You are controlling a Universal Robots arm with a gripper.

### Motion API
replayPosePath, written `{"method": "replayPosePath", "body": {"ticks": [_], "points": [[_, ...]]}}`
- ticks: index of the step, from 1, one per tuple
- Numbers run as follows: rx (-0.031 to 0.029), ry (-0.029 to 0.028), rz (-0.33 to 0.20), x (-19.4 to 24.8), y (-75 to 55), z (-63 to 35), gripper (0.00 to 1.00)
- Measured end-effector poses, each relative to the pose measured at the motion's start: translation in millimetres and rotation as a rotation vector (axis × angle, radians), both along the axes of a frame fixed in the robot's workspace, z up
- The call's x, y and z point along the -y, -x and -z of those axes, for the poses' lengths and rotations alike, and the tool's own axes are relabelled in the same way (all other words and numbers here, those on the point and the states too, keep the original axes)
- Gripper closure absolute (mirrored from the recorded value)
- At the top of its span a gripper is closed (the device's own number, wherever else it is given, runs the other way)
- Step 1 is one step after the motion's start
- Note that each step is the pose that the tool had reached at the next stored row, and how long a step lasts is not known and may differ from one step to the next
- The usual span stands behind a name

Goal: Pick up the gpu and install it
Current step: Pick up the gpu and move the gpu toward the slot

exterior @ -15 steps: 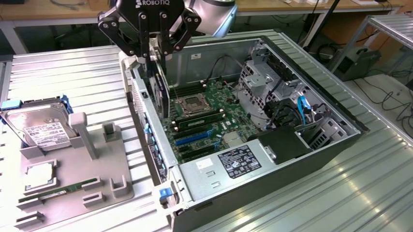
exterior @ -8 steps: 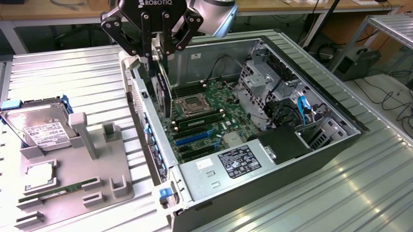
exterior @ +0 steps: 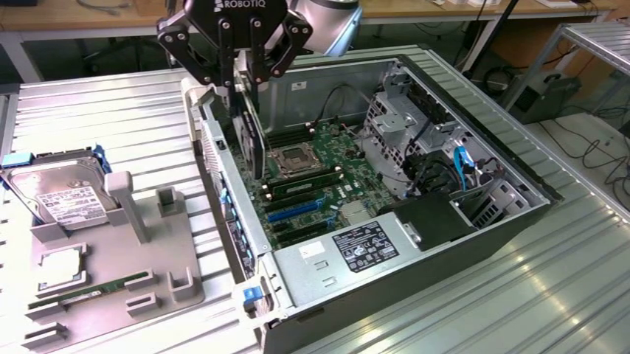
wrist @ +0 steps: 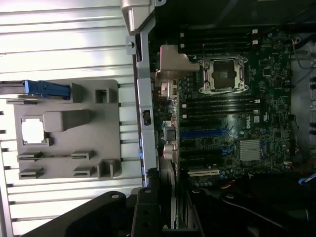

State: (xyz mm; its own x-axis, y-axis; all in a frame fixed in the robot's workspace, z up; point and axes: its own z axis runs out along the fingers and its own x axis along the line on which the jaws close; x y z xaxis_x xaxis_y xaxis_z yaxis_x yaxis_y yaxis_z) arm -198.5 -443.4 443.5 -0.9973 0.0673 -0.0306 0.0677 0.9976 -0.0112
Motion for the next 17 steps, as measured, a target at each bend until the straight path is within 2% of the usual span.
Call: {"method": "replayPosePath", "body": {"ticks": [17], "points": [[0.0000,0.0012,0.000,0.0,-6.1,0.0,0.74]]}}
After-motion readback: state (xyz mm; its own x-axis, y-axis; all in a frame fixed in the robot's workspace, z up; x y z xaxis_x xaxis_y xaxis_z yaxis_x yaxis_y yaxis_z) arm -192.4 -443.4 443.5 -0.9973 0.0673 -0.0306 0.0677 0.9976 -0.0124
